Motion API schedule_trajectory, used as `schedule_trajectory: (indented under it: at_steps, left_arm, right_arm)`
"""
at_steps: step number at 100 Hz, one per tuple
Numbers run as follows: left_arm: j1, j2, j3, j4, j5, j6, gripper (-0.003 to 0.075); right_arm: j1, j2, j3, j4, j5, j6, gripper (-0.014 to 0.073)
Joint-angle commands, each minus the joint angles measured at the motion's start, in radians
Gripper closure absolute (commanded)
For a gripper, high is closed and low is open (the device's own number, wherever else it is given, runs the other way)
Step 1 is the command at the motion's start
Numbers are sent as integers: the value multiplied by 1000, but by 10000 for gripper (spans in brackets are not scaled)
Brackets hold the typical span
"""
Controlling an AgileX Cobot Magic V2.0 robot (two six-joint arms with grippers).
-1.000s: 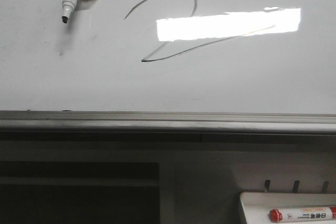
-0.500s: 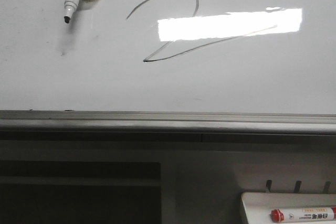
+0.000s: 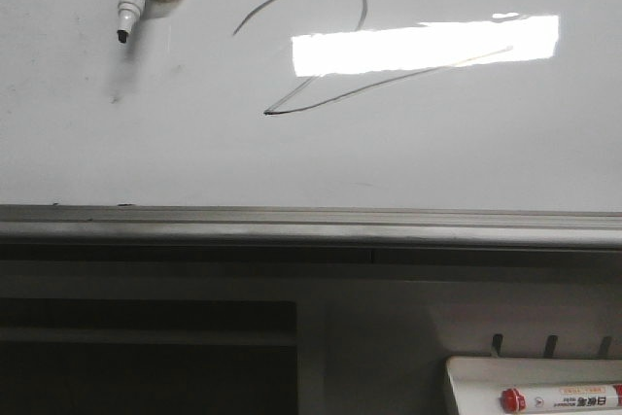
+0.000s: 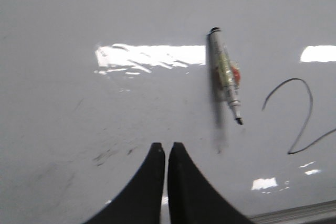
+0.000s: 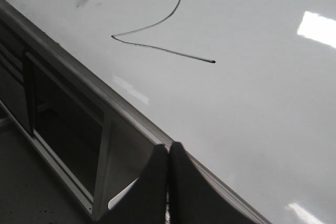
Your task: Write number 2 on whiteboard
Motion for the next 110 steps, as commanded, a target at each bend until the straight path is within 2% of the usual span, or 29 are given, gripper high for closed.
schedule_trajectory:
  at_steps: [1,11,22,26,30,34,40,45,52,59,75,87,110]
  left_arm:
    - [52,11,-35,-32,147,23,741]
    - [127,11,-35,-34,239,23,741]
    - [200,11,-35,-23,263,23,741]
    - [224,11,-35,38,270,1,741]
    - [244,11,-35,150,272,-85,741]
    - [272,11,-35,285,272,-248,741]
    - [315,11,-35,629,275,-558,741]
    - [356,11,-33,941,295,-918,741]
    - [399,11,-31,1339,350,-1313,741]
    - [427,11,-12,1559,386,-1521,741]
    - [442,-7,86,1752,305,-1617,741]
    - [442,-65,138,1794,243,-1662,741]
    - [442,-94,138,1800,347,-1662,741]
  right_arm:
    - [-5,18,-21,-18,-80,2,665]
    - [-5,18,-21,-18,-80,2,665]
    - [-5,18,-21,-18,-80,2,665]
    - [-5,18,-21,-18,-80,2,665]
    - [-5,18,-21,-18,-80,2,665]
    - [-5,18,-21,-18,-80,2,665]
    - [-5,18,-21,-18,-80,2,665]
    - [-5,18,-21,-18,-80,2,665]
    - [-5,18,-21,-18,-80,2,665]
    - [-5,18,-21,-18,-80,2,665]
    - [-5,18,-21,-18,-80,2,665]
    - [-5,18,-21,-18,-80,2,665]
    - [-5,18,-21,-18,-80,2,665]
